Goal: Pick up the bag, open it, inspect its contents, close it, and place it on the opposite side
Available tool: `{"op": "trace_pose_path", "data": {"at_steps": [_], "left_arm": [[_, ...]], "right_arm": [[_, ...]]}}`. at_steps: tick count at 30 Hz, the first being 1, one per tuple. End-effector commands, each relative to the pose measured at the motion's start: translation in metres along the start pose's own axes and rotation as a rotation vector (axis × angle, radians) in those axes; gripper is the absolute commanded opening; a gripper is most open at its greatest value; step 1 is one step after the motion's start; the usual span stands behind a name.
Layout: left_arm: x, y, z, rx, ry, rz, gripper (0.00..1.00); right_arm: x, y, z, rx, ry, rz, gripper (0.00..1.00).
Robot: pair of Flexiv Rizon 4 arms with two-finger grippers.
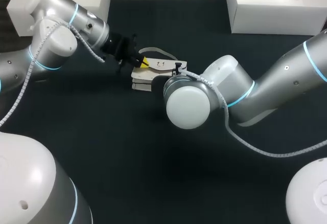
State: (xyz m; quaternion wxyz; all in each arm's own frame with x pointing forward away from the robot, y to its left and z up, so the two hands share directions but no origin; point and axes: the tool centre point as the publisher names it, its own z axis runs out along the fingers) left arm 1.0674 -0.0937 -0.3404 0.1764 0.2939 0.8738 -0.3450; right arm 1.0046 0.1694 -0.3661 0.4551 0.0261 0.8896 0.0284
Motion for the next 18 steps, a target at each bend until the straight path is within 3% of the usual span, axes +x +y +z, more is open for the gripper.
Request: {"op": "trace_pose_path", "data": {"at_steps": [1, 5, 6, 7, 8, 18], "left_arm": [[0.0, 0.001, -0.002, 0.006, 0.001, 0.0, 0.22], [0.002, -0.001, -0.004, 0.01, 0.004, 0.005, 0.24], [0.001, -0.001, -0.004, 0.008, 0.004, 0.006, 0.2], [0.0, -0.001, -0.005, 0.005, 0.001, 0.004, 0.07], [-0.001, -0.001, -0.005, 0.004, -0.003, -0.001, 0.0], [-0.024, 0.003, -0.012, 0.022, -0.041, -0.05, 0.0]], "right_arm": [[0.005, -0.001, 0.001, -0.01, -0.029, 0.001, 0.0], [0.005, -0.001, 0.001, -0.01, -0.029, 0.001, 0.0], [0.005, -0.001, 0.001, -0.01, -0.029, 0.001, 0.0], [0.005, -0.001, 0.001, -0.01, -0.029, 0.001, 0.0], [0.005, -0.001, 0.001, -0.01, -0.029, 0.001, 0.0], [0.005, -0.001, 0.001, -0.01, -0.029, 0.001, 0.0]]}}
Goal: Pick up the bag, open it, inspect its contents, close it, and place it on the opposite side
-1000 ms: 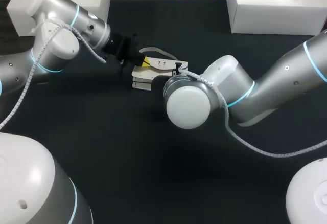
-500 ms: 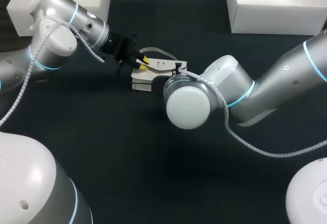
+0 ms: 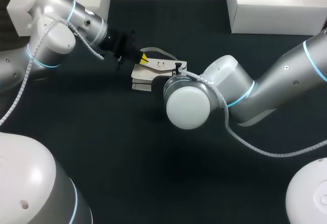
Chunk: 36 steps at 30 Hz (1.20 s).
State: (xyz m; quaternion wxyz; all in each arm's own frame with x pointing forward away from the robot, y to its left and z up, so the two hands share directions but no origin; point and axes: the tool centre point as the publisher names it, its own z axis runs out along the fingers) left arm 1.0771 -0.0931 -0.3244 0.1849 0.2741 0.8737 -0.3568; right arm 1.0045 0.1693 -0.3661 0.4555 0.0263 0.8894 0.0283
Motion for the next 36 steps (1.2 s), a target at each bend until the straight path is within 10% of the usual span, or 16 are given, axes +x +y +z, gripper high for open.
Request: {"op": "trace_pose_path", "data": {"at_steps": [1, 11, 16, 19, 28, 36], "left_arm": [[-0.013, 0.005, -0.003, 0.02, -0.009, -0.032, 0.0], [-0.03, 0.008, -0.024, 0.044, -0.016, -0.083, 0.0], [-0.01, -0.001, -0.027, 0.002, -0.075, 0.031, 0.63], [0.004, -0.003, -0.023, -0.005, -0.102, 0.076, 0.68], [0.015, -0.001, -0.014, 0.016, -0.113, 0.105, 0.42], [0.022, -0.005, -0.002, -0.001, -0.085, 0.144, 0.4]], "right_arm": [[0.005, -0.001, 0.001, -0.01, -0.028, 0.001, 0.0], [0.005, -0.001, 0.001, -0.01, -0.028, 0.001, 0.0], [0.005, -0.001, 0.001, -0.01, -0.028, 0.001, 0.0], [0.005, -0.001, 0.001, -0.01, -0.028, 0.001, 0.0], [0.005, -0.001, 0.001, -0.01, -0.028, 0.001, 0.0], [0.005, -0.001, 0.001, -0.01, -0.028, 0.001, 0.0]]}}
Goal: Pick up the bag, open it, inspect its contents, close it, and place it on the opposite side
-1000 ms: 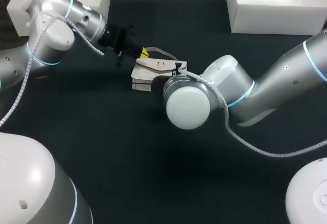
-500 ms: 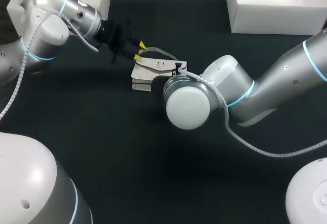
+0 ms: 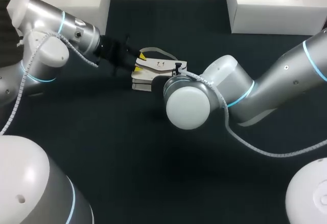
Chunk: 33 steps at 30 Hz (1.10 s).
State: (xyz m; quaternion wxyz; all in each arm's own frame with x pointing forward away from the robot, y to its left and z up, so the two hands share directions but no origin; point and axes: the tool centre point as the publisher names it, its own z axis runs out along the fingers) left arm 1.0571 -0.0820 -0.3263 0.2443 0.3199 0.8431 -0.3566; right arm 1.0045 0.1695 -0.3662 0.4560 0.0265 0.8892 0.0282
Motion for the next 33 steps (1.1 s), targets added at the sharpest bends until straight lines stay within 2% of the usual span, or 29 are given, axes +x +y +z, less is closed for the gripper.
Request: {"op": "trace_pose_path", "data": {"at_steps": [1, 13, 20, 26, 29, 32, 33], "left_arm": [[0.002, 0.0, 0.009, -0.009, 0.002, 0.006, 0.41], [-0.006, 0.008, 0.027, -0.035, 0.004, 0.031, 0.36], [-0.009, 0.011, 0.037, -0.079, -0.011, 0.066, 0.29], [-0.009, 0.012, 0.044, -0.107, -0.022, 0.094, 0.29], [-0.013, 0.016, 0.047, -0.119, -0.029, 0.077, 0.2], [-0.017, 0.018, 0.046, -0.128, -0.037, 0.059, 0.0], [-0.019, 0.018, 0.045, -0.13, -0.039, 0.053, 0.0]], "right_arm": [[0.005, -0.001, 0.001, -0.01, -0.027, 0.001, 0.0], [0.005, -0.001, 0.001, -0.01, -0.027, 0.001, 0.0], [0.005, -0.001, 0.001, -0.01, -0.027, 0.001, 0.0], [0.005, -0.001, 0.001, -0.01, -0.027, 0.001, 0.0], [0.005, -0.001, 0.001, -0.01, -0.027, 0.001, 0.0], [0.005, -0.001, 0.001, -0.01, -0.027, 0.001, 0.0], [0.005, -0.001, 0.001, -0.01, -0.027, 0.001, 0.0]]}}
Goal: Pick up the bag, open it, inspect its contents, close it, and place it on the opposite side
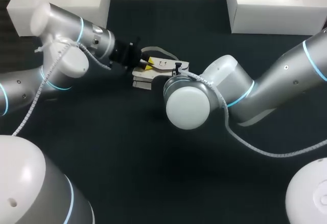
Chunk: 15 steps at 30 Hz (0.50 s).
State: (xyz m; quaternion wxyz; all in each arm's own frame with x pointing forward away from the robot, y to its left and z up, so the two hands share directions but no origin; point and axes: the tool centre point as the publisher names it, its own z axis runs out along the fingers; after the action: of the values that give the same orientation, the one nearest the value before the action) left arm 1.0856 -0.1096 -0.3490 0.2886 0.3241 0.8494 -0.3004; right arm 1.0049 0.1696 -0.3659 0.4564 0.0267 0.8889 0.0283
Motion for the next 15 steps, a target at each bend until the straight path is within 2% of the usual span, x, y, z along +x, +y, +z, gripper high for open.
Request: {"op": "trace_pose_path", "data": {"at_steps": [1, 6, 11, 15], "left_arm": [[-0.006, 0.003, 0.003, 0.001, -0.008, -0.018, 0.0], [-0.019, 0.006, -0.006, 0.012, 0.016, -0.103, 0.0], [-0.037, 0.015, -0.021, 0.066, 0.085, -0.256, 0.0], [-0.049, 0.023, -0.028, 0.078, 0.12, -0.325, 0.0]], "right_arm": [[0.005, -0.001, 0.001, -0.01, -0.026, 0.0, 0.0], [0.005, -0.001, 0.001, -0.01, -0.026, 0.0, 0.0], [0.005, -0.001, 0.001, -0.01, -0.026, 0.0, 0.0], [0.005, -0.001, 0.001, -0.01, -0.026, 0.0, 0.0]]}}
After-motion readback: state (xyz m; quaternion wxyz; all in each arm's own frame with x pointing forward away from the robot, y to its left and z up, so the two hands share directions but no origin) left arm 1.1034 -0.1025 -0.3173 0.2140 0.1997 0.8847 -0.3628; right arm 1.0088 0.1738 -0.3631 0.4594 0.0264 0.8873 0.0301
